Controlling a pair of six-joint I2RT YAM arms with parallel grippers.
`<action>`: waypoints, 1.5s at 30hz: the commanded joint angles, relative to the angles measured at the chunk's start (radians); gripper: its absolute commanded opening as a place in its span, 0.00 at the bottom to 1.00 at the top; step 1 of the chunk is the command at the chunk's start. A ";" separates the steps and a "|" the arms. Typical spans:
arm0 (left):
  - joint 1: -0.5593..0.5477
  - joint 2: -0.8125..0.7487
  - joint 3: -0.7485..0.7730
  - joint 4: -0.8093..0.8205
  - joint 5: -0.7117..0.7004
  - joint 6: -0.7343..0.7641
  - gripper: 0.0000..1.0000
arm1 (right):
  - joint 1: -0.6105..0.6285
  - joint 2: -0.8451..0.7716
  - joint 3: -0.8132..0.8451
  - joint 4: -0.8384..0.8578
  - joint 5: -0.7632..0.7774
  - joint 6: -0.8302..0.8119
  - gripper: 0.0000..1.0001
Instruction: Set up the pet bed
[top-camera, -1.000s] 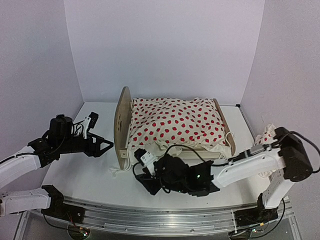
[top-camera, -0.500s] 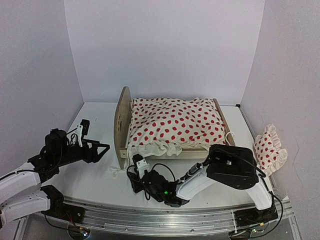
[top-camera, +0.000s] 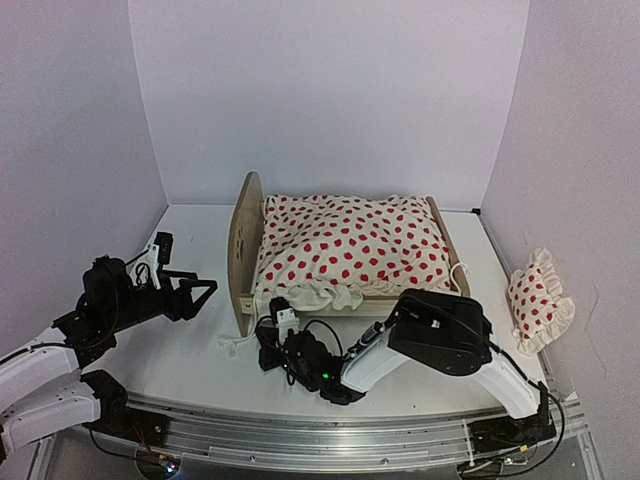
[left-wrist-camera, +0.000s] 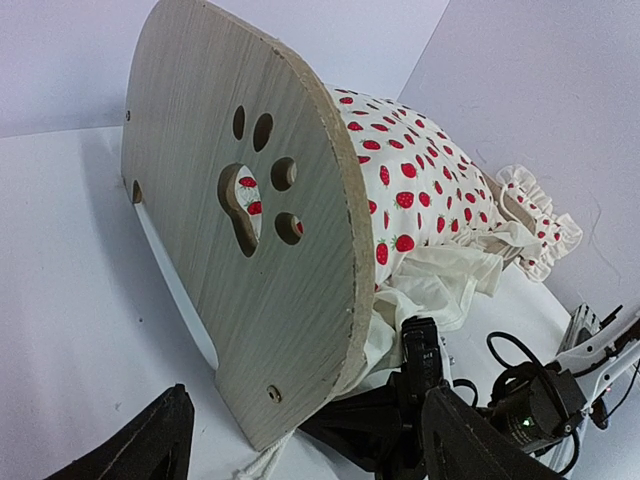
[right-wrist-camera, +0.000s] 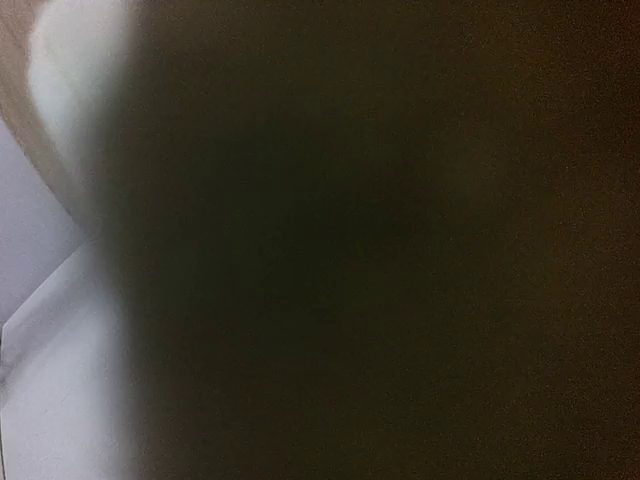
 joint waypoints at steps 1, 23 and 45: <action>0.003 0.000 -0.010 0.056 0.004 0.010 0.80 | -0.006 -0.059 -0.038 0.019 -0.093 0.006 0.00; -0.070 0.158 0.059 0.034 0.199 -0.074 0.52 | 0.054 -0.572 -0.135 -0.390 -0.162 -0.259 0.00; -0.154 0.235 0.081 0.021 0.219 0.103 0.38 | -0.080 -0.549 -0.081 -0.391 -0.242 -0.077 0.00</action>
